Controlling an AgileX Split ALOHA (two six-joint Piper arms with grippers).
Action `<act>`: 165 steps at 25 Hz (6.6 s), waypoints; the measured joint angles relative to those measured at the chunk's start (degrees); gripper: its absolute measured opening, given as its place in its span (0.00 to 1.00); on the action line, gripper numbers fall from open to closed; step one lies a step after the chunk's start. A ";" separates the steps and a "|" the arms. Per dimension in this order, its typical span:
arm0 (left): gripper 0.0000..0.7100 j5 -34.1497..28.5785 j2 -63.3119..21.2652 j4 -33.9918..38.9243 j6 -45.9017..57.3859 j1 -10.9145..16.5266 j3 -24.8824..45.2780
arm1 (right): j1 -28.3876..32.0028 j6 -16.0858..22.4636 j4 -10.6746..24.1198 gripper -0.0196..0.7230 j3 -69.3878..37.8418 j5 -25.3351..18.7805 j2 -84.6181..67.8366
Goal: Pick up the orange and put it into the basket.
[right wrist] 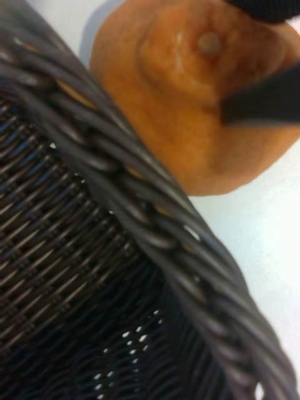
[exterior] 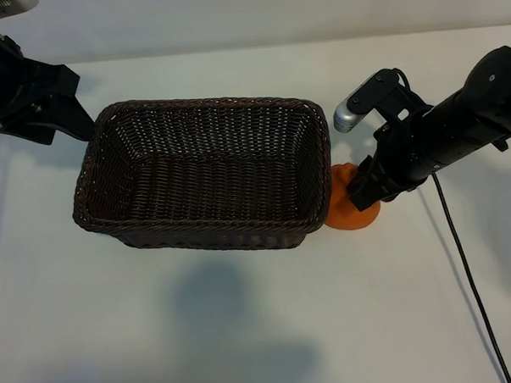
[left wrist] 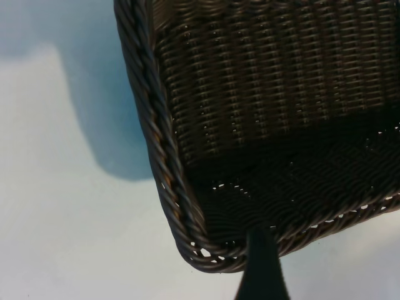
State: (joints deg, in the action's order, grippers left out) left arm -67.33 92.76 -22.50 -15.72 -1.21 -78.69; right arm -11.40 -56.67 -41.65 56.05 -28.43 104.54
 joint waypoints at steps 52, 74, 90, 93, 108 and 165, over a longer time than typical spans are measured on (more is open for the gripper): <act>0.79 0.00 0.00 0.00 -0.18 0.00 0.00 | 0.00 39.11 22.68 0.08 13.02 -28.69 -21.85; 0.79 0.00 0.00 -1.24 -0.12 0.00 0.00 | -17.89 38.89 18.48 0.08 33.49 -27.39 -3.49; 0.79 0.00 0.00 -1.24 -0.18 0.00 0.00 | -20.65 39.28 22.91 0.08 38.66 -26.61 0.98; 0.79 0.00 0.00 -1.24 -0.18 0.00 0.00 | -20.65 39.28 22.97 0.08 38.66 -25.25 0.98; 0.79 0.00 0.00 -1.45 -0.23 0.00 0.00 | -20.65 38.15 24.50 0.08 38.71 -20.38 11.42; 0.79 0.00 0.00 -1.55 -0.18 0.00 0.00 | -20.65 44.51 35.03 0.39 52.72 -41.49 7.67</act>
State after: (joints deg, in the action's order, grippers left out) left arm -67.33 92.76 -24.05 -15.90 -1.21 -78.69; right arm -32.05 -12.16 -6.62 108.77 -69.92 112.21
